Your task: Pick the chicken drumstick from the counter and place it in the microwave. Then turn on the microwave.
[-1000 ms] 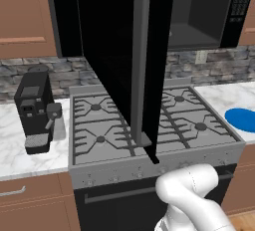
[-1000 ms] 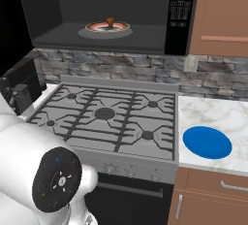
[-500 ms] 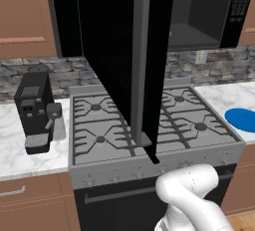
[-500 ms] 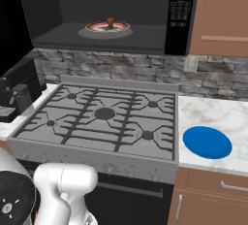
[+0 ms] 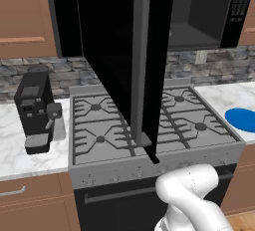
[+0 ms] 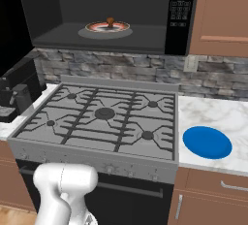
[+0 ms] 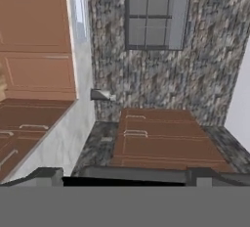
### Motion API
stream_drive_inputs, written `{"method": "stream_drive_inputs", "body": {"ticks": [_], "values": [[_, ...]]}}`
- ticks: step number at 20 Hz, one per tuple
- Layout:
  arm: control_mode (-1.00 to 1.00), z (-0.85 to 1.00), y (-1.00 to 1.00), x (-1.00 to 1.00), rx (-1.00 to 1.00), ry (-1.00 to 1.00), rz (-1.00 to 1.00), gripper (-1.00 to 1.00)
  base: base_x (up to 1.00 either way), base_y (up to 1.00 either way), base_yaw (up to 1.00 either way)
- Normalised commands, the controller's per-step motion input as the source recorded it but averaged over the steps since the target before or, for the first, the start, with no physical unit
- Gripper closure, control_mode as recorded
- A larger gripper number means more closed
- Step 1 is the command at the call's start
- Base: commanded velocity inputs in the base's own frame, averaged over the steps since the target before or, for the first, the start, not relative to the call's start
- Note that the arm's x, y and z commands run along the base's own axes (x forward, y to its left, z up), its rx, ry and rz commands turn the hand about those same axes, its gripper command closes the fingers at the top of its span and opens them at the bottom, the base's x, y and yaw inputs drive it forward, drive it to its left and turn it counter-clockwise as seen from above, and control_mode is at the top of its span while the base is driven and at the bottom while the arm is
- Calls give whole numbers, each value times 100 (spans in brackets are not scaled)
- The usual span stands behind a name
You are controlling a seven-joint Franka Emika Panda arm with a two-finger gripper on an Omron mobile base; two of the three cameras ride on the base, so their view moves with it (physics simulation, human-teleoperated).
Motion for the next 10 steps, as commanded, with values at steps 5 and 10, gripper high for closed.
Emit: {"method": "stream_drive_inputs", "body": {"ticks": [5, 10], "values": [[-100, 0, 35, -29, 0, -11, 0, -100, 0, 0, 0], [-100, 0, 39, -12, 0, -7, -3, -100, 0, 0, 0]]}}
